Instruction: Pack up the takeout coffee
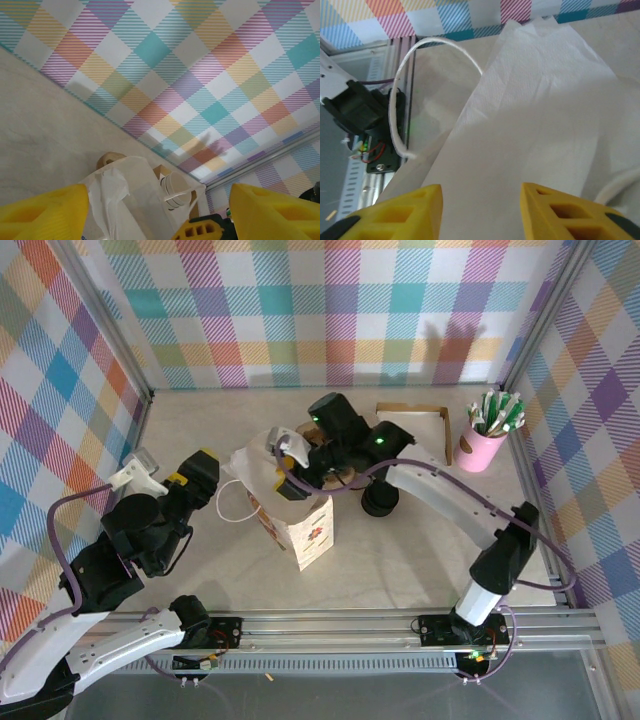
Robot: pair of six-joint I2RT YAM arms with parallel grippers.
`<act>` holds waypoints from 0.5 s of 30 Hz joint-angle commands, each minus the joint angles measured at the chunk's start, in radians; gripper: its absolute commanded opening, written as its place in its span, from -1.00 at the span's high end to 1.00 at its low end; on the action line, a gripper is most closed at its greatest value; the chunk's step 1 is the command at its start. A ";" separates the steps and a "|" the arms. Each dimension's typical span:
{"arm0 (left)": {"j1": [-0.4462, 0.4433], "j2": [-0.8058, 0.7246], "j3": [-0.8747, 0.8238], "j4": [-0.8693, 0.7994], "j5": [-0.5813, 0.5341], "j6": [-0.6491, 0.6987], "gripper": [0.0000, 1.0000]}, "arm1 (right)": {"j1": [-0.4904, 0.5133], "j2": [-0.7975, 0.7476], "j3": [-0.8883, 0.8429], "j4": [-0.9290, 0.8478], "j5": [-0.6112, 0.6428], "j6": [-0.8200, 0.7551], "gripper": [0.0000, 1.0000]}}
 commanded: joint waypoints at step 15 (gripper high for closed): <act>-0.006 0.001 0.052 -0.067 -0.022 -0.011 -0.47 | 0.087 0.230 0.176 -0.224 0.438 0.050 0.45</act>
